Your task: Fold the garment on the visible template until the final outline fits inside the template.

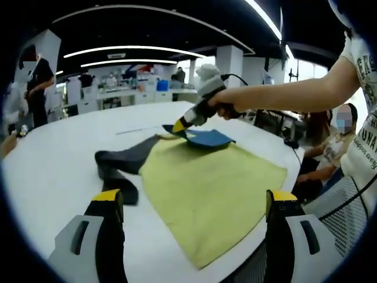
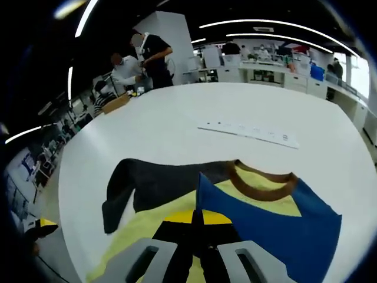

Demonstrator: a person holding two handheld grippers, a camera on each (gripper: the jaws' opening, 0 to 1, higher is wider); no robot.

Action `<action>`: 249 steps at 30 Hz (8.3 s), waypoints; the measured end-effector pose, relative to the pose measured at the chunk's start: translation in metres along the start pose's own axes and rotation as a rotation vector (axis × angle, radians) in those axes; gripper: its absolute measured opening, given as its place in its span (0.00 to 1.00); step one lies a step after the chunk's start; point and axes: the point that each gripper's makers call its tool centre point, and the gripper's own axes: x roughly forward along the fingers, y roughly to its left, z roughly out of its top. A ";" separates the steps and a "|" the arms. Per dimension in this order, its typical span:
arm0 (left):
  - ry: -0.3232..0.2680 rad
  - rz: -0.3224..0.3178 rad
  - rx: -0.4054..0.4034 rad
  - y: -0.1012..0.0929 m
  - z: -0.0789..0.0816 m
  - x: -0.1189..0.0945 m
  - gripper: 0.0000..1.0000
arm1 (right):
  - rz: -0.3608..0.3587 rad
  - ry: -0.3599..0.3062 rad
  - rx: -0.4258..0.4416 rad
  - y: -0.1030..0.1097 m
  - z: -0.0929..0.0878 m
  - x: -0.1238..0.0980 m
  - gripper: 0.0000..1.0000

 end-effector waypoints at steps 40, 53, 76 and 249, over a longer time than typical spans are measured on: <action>-0.008 0.027 -0.025 0.004 -0.006 -0.008 0.98 | 0.095 0.077 -0.091 0.063 -0.038 0.046 0.00; -0.027 0.032 -0.015 0.003 -0.001 -0.013 0.99 | 0.178 0.051 -0.061 0.072 -0.036 0.040 0.17; -0.020 0.004 0.016 0.000 0.006 -0.008 0.99 | 0.079 -0.029 -0.045 -0.028 -0.022 -0.029 0.49; 0.077 0.116 0.058 0.068 -0.019 0.036 0.69 | 0.127 -0.234 -0.104 -0.094 -0.095 -0.192 0.99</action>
